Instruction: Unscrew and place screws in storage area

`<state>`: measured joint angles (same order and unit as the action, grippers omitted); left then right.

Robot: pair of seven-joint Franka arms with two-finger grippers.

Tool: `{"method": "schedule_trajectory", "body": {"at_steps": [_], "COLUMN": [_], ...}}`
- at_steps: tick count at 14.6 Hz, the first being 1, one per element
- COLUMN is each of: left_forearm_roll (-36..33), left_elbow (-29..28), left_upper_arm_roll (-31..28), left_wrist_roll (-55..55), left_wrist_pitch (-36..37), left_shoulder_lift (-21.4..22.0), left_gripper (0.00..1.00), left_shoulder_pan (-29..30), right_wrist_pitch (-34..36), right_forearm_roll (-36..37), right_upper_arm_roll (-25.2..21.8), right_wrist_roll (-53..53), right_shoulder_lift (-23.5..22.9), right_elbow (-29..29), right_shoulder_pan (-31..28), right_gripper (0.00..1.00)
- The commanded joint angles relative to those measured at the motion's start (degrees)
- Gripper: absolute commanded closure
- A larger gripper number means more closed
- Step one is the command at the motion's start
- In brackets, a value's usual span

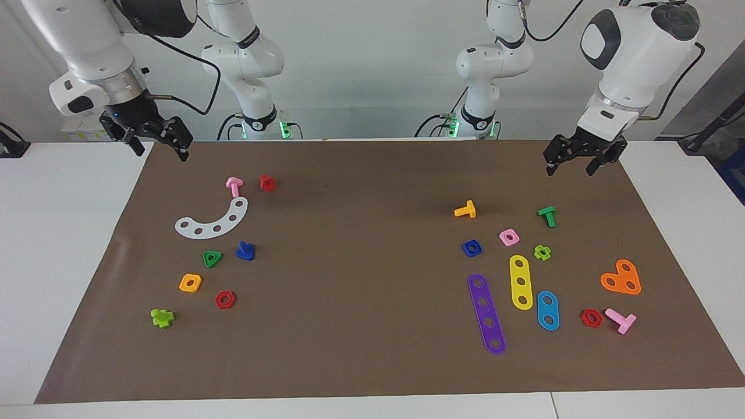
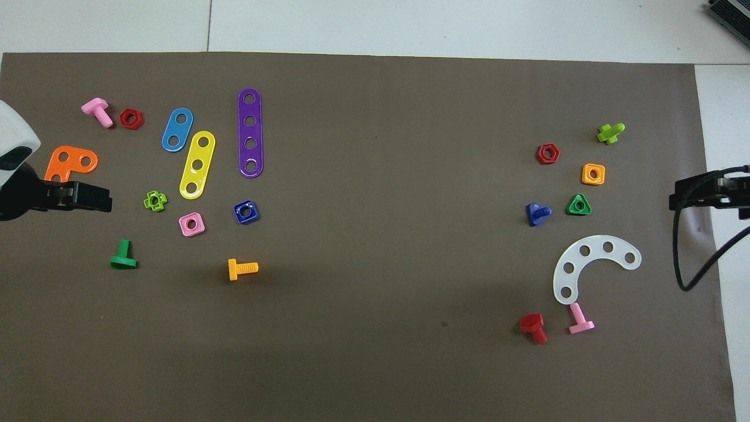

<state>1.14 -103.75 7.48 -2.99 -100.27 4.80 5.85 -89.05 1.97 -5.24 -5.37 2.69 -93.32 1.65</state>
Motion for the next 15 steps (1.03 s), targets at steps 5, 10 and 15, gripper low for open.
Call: {"method": "schedule_trajectory", "body": {"at_steps": [5, 10, 15], "left_forearm_roll": [-0.79, -0.79, -0.79], "left_elbow": [-1.72, -1.72, -1.72], "left_upper_arm_roll": [0.52, 0.52, 0.52], "left_wrist_roll": [-0.17, -0.17, -0.17], "left_wrist_pitch": [-0.01, -0.01, -0.01], "left_shoulder_lift": [1.88, 1.88, 1.88], "left_gripper": [0.00, 0.00, 0.00], "left_shoulder_pan": [1.00, 1.00, 1.00], "right_wrist_pitch": [-0.42, -0.95, -0.86], "right_forearm_roll": [-0.39, -1.00, -1.01], "right_upper_arm_roll": [1.11, 1.11, 0.67], "right_wrist_roll": [1.50, 1.24, 1.33], "right_shoulder_lift": [1.17, 1.35, 1.44], "right_elbow": [-0.20, -0.29, -0.38], "right_shoulder_pan": [-0.68, -0.25, 1.06], "right_gripper": [0.00, 0.00, 0.00]}}
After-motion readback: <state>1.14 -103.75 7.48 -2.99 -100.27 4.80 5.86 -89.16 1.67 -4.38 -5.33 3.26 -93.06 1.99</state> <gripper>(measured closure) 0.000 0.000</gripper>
